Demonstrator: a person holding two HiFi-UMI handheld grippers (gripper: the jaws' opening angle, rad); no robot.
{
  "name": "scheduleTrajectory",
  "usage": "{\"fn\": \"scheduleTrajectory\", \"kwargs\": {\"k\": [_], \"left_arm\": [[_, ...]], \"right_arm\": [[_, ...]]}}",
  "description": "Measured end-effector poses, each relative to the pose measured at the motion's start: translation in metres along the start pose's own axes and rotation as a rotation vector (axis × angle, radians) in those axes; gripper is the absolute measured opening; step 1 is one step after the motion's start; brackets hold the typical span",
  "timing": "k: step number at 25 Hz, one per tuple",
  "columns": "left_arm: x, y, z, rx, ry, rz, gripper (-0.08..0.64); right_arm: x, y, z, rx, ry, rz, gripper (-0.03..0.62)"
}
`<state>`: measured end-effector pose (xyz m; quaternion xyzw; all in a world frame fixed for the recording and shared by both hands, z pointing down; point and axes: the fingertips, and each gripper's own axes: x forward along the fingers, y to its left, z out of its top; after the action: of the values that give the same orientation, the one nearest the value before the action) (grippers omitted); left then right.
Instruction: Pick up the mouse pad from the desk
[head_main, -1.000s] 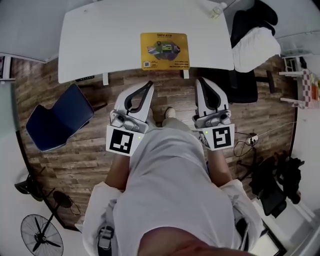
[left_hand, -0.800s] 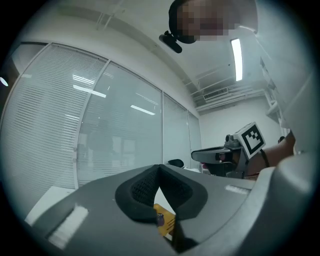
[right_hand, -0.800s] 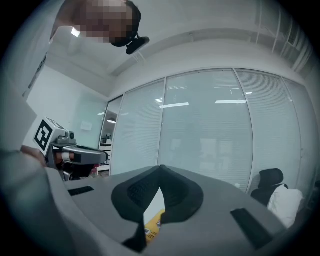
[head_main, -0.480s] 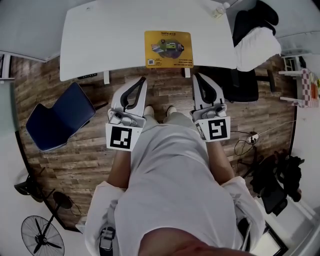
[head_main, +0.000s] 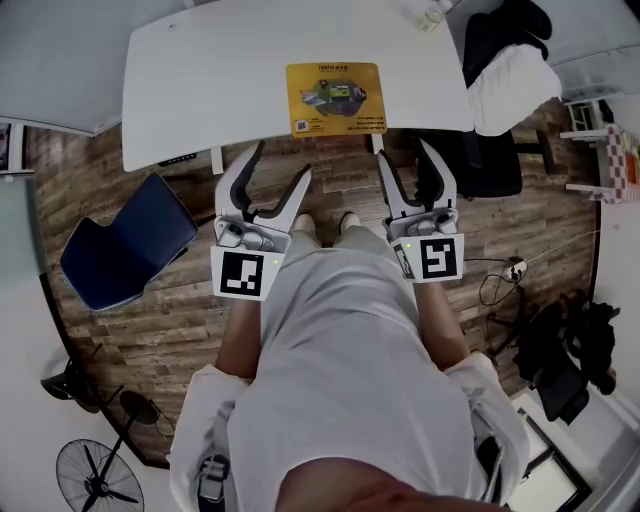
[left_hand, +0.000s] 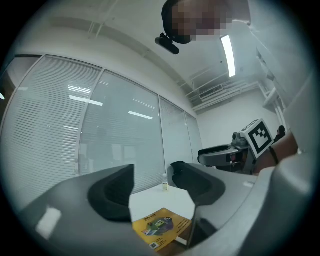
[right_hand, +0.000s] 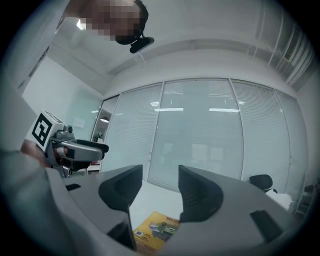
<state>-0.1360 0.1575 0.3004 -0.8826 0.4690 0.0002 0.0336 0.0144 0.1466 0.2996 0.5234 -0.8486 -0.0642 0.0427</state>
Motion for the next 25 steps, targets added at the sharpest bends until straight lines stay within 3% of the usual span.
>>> {"fn": "scheduleTrajectory", "kwargs": {"k": [1,4,8,13,19,25], "left_arm": [[0.001,0.0,0.0,-0.004,-0.007,-0.007,0.341],[0.002,0.003,0.003,-0.011,-0.041,-0.021,0.46],[0.011,0.007,0.001,0.007,-0.032,-0.005,0.491],[0.038,0.018,-0.023,-0.001,0.04,0.016,0.495],[0.088,0.038,-0.065,-0.033,0.136,0.083,0.495],[0.141,0.056,-0.11,-0.147,0.219,0.145,0.495]], "right_arm": [[0.0,-0.001,-0.001,-0.005,0.004,-0.007,0.242],[-0.001,-0.003,-0.004,-0.024,0.015,-0.028,0.346],[0.003,-0.01,-0.011,-0.027,0.04,-0.043,0.445],[0.023,-0.029,-0.039,0.016,0.101,-0.03,0.456],[0.059,-0.076,-0.102,0.093,0.207,-0.012,0.448],[0.099,-0.118,-0.158,0.148,0.32,0.042,0.425]]}}
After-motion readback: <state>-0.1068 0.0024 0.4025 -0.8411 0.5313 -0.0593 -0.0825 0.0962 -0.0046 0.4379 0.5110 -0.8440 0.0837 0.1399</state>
